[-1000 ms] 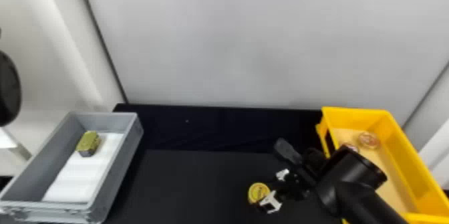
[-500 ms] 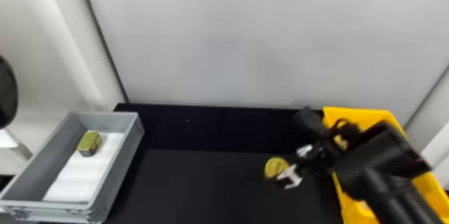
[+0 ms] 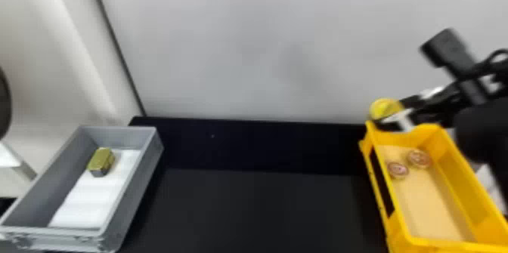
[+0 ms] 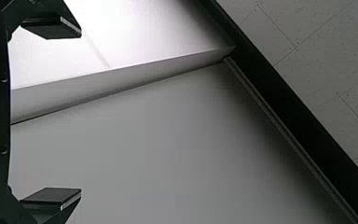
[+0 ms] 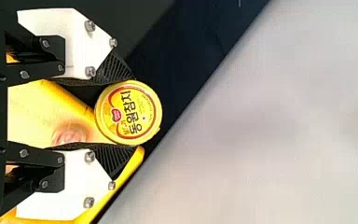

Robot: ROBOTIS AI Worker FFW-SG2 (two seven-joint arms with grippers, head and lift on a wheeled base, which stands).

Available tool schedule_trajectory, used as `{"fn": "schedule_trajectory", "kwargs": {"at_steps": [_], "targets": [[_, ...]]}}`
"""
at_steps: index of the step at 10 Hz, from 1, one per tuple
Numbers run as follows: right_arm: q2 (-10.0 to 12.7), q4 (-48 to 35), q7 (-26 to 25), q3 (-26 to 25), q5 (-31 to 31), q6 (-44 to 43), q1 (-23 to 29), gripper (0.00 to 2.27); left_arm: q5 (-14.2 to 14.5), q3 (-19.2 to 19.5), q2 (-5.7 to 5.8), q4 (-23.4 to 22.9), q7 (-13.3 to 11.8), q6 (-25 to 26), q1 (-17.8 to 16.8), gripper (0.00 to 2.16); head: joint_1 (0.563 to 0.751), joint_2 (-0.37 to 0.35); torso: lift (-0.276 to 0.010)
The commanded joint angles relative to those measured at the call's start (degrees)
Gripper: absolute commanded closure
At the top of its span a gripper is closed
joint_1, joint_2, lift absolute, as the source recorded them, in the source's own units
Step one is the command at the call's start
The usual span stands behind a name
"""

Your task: Pick up the round yellow can and place it in the yellow rectangular box

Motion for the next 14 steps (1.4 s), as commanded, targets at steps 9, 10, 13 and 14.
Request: {"fn": "schedule_trajectory", "kwargs": {"at_steps": [9, 10, 13, 14], "targets": [[-4.7, 34.5, -25.8, -27.5, -33.4, -16.0, 2.6, 0.7, 0.0, -1.7, 0.91, 0.5, -0.4, 0.4, -1.8, 0.09, 0.663, 0.054, -0.01], [-4.7, 38.6, -27.4, -26.9, -34.4, -17.1, 1.7, 0.7, 0.0, -2.1, 0.91, 0.8, -0.4, 0.3, -2.2, 0.09, 0.663, 0.054, -0.01], [-4.8, 47.1, -29.7, -26.0, -36.5, -19.4, 0.9, 0.7, 0.0, -2.6, 0.82, 1.1, -0.4, 0.0, -2.5, 0.09, 0.663, 0.054, -0.01], [-5.0, 49.2, -29.8, -25.8, -36.5, -19.9, 0.9, 0.7, 0.0, -2.6, 0.82, 1.1, -0.4, -0.1, -2.5, 0.09, 0.663, 0.054, -0.01]]}}
